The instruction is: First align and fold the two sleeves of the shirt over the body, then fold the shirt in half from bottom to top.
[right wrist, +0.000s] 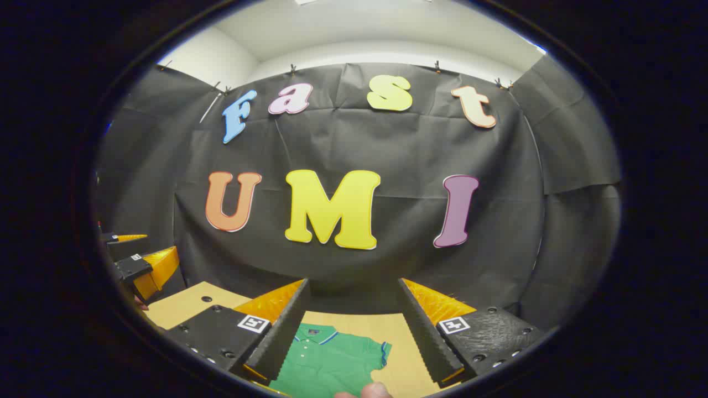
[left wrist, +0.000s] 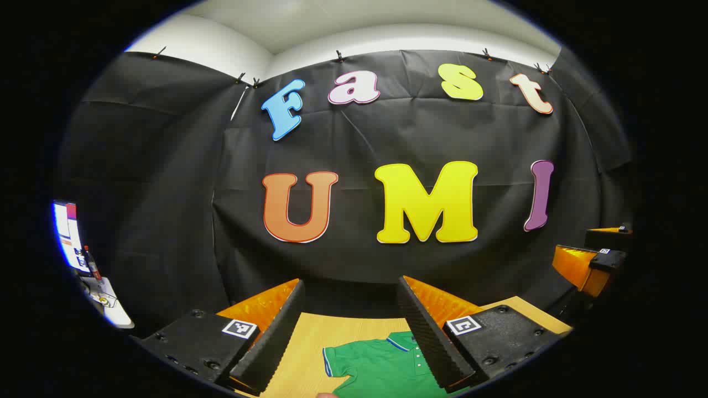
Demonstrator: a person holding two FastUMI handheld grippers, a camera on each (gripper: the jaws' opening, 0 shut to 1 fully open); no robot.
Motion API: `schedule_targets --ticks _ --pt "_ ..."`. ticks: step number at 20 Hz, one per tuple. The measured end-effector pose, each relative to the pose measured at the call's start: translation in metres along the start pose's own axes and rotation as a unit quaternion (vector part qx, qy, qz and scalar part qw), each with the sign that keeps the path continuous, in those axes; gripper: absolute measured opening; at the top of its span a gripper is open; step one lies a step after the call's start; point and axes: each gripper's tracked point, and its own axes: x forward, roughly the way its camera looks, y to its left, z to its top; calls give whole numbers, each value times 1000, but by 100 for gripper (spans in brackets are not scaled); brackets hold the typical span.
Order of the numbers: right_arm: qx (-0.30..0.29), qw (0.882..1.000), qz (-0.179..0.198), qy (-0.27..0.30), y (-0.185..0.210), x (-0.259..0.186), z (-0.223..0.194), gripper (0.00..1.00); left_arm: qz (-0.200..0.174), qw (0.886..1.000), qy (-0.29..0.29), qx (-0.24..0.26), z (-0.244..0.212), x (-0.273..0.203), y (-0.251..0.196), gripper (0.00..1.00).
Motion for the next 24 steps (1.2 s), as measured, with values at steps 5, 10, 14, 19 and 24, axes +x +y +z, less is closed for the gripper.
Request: schedule_targets --ticks 5,10,14,19,24 --pt "5 1000 -7 -4 -2 2 3 95 1 1000 -1 1 1 2 4 100" --pt "1 1000 -1 0 -1 6 -3 95 1 1000 2 4 -1 6 3 100" --pt "1 1000 -3 4 -5 11 -8 96 -1 1000 2 4 -1 8 0 100" --pt "-3 1000 -8 23 -15 17 -22 96 1 1000 7 -2 -5 10 0 100" --pt "-11 997 -24 69 -37 18 -62 95 -4 1000 24 -8 -19 13 -6 100"
